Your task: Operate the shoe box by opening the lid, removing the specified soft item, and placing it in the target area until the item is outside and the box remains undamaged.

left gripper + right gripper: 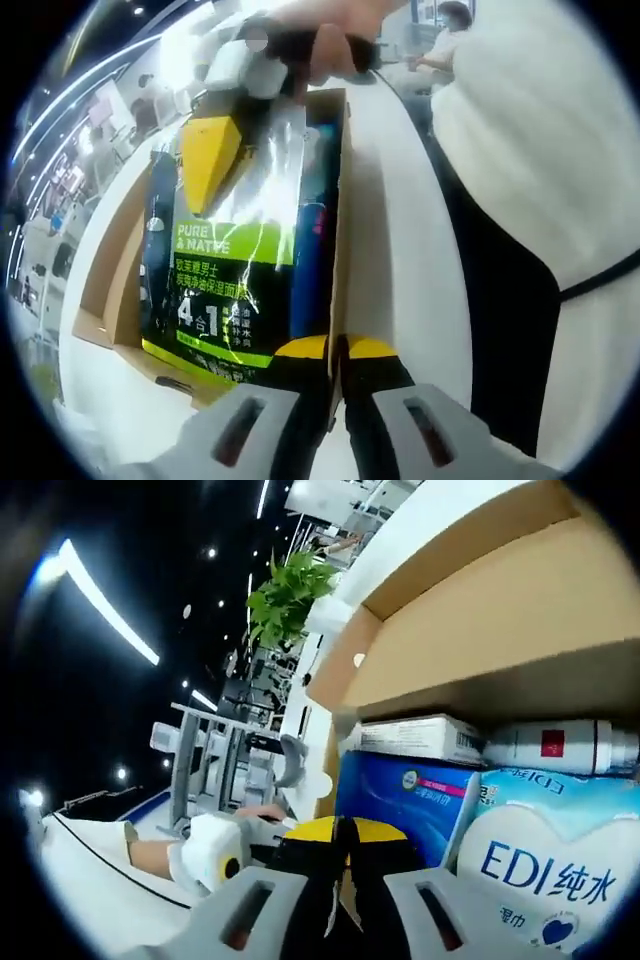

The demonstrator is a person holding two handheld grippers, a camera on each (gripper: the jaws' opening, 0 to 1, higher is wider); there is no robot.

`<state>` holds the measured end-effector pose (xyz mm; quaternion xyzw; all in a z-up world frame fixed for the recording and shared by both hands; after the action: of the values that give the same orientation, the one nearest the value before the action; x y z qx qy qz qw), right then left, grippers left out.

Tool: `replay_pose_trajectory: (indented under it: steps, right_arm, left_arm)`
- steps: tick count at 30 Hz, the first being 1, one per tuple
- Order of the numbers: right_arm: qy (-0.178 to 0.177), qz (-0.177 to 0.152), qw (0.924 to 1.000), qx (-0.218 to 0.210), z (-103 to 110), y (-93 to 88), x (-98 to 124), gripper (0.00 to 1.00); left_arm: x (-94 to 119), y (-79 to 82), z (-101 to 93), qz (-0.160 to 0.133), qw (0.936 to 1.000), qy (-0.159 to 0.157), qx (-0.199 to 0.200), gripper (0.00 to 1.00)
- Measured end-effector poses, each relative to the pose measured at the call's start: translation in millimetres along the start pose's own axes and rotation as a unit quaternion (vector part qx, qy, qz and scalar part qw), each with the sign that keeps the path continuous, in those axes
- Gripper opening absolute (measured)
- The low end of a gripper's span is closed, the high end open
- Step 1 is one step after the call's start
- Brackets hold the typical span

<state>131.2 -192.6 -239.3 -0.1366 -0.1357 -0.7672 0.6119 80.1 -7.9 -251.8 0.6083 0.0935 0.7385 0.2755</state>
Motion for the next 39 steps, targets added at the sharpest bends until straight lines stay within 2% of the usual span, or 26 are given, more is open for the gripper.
replay_pose_trajectory:
  steps: [9,13,16,19,25,31,36,37,39]
  right_arm:
    - [0.011,-0.006,0.9992,-0.039,-4,7.2,0,0.08]
    - [-0.007,-0.004,0.9993,-0.037,-3,6.7,-3,0.01]
    - [0.001,0.004,0.9987,-0.051,-4,3.8,-3,0.01]
    - [-0.014,0.000,0.9989,-0.045,-7,3.2,-4,0.01]
    - [-0.004,-0.008,0.9998,-0.018,-5,0.4,1,0.00]
    - [0.022,-0.008,0.9993,-0.030,-3,0.0,8,0.00]
    - [0.016,-0.016,0.9996,-0.019,-4,0.0,19,0.00]
    - [0.002,-0.017,0.9997,-0.016,-6,-1.7,21,0.00]
    - [0.002,-0.027,0.9992,-0.029,-6,-5.3,22,0.00]
  left_arm:
    - [0,-0.2,-0.5,0.000,1.0000,0.000,-0.001,0.03]
    - [0,-0.4,-0.6,-0.001,1.0000,0.001,-0.001,0.03]
    - [0,-0.1,-0.7,-0.001,1.0000,0.001,-0.001,0.03]
    - [0,-0.1,-0.7,-0.001,1.0000,0.001,-0.002,0.03]
    - [0,-0.1,-0.5,-0.001,1.0000,0.001,-0.004,0.03]
    - [0,-0.4,-0.8,-0.004,0.9999,0.000,-0.012,0.03]
    - [0,-0.5,-0.6,-0.006,0.9999,0.003,-0.015,0.03]
    - [0,-0.5,-0.8,-0.006,0.9999,0.004,-0.014,0.03]
    - [0,-0.4,-0.9,-0.006,0.9999,0.005,-0.015,0.03]
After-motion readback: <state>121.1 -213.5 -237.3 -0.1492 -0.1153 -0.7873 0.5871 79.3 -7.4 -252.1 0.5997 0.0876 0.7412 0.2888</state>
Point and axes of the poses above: the point that each gripper's makers call its tool centre point, and the gripper's own axes: x roughly backward along the fingers, z roughly to its left, y roughly out of its top, the point moved 10 cm from there along x, roughly backward along the fingers, and after that the axes turned 14 degrees about -x, right-handed, at the moved point
